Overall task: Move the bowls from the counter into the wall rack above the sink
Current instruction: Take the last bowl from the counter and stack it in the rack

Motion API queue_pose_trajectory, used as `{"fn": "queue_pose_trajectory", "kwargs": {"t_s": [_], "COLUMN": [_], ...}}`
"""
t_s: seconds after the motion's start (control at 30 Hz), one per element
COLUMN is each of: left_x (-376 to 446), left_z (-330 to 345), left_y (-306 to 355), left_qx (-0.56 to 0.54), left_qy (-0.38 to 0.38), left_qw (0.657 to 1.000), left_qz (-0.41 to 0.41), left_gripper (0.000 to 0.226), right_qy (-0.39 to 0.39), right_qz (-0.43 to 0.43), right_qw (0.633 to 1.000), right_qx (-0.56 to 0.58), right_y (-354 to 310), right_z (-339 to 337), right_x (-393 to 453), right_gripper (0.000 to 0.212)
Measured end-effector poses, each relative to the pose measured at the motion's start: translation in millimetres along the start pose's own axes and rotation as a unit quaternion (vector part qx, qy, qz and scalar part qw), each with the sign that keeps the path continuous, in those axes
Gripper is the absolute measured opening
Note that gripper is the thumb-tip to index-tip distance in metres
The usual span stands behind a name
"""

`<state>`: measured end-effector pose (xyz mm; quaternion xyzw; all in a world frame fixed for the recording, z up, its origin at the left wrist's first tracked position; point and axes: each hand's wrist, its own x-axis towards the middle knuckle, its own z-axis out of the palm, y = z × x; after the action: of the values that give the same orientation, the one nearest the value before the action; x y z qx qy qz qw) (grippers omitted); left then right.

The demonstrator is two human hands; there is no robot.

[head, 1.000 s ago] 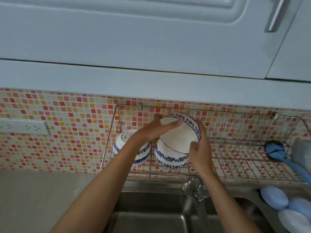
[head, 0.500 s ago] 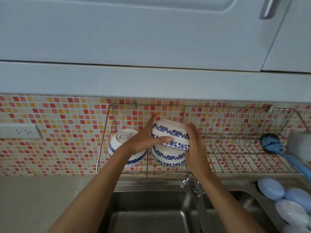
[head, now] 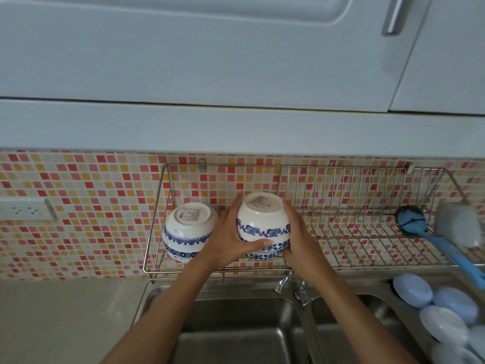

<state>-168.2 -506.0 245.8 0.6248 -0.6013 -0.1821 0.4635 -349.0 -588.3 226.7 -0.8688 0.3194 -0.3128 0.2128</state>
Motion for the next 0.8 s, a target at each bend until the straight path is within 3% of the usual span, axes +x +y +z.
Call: {"fn": "queue_pose_trajectory", "kwargs": {"t_s": [0.2,0.6,0.8], "left_x": [2,12,12], "left_z": [8,18,17], "left_y": [-13,-36,-32], "left_qx": [0.084,0.125,0.143], "left_qy": [-0.004,-0.033,-0.053], "left_qw": [0.996,0.991,0.987], "left_qz": [0.028,-0.022,-0.042], "left_gripper": [0.126,0.124,0.128], "right_qy": [-0.025,-0.099,-0.085], "right_qz": [-0.005,0.046,0.07], "right_qw": [0.999,0.989,0.989], "right_qx": [0.026,-0.103,-0.095], "right_y": [6,13,12], "right_z": [4,17,22], "right_x": [1,20,21], "right_gripper": [0.119,0.127,0.121]}}
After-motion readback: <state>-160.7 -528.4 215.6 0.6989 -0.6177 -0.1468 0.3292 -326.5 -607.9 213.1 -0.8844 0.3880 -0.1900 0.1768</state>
